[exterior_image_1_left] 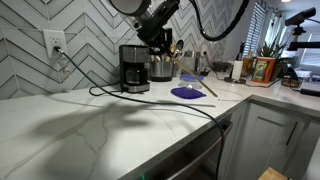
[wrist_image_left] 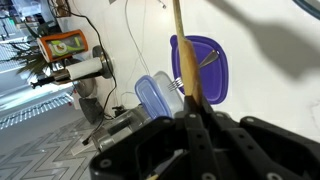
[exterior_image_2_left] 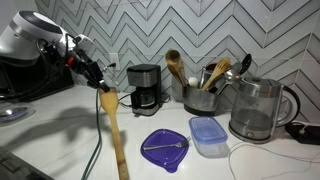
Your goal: Remove the wooden spatula from the silver bucket and put it on the counter
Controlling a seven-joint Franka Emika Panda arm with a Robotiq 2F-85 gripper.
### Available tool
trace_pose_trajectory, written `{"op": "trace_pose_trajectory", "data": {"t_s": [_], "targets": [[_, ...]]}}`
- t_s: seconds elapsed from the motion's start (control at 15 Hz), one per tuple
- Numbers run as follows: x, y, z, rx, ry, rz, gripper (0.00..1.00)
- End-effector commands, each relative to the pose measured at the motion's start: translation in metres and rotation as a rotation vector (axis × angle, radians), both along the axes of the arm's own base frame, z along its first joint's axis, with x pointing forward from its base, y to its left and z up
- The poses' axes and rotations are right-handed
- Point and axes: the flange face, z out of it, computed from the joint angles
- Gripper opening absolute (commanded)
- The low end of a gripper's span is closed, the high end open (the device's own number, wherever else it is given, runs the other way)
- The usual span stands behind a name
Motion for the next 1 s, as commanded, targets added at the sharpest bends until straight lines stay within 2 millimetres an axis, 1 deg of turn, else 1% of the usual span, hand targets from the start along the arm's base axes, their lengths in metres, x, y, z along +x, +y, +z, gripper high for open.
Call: {"op": "trace_pose_trajectory", "data": {"t_s": [0.0,0.13,0.2,0.27,0.33,0.4,0.73,0.8,0.93], "targets": [[0.006,0.009,-0.038,-0.058,-0.008,-0.063,0.01],[0.009,0.014,-0.059,-0.055,0.007,-0.100,0.01],[0.010,0.017,-0.065,-0.048,0.006,-0.110,0.01],[0.010,0.012,-0.053,-0.029,0.004,-0.075,0.06],[0.011,0.014,-0.061,-0.033,0.008,-0.083,0.06],[0.012,0.016,-0.065,-0.039,0.015,-0.087,0.06],[0.012,0.016,-0.065,-0.042,0.017,-0.092,0.06],[0.012,0.016,-0.065,-0.042,0.016,-0.092,0.01],[0.014,0.024,-0.065,-0.071,0.027,-0.106,0.01]]}}
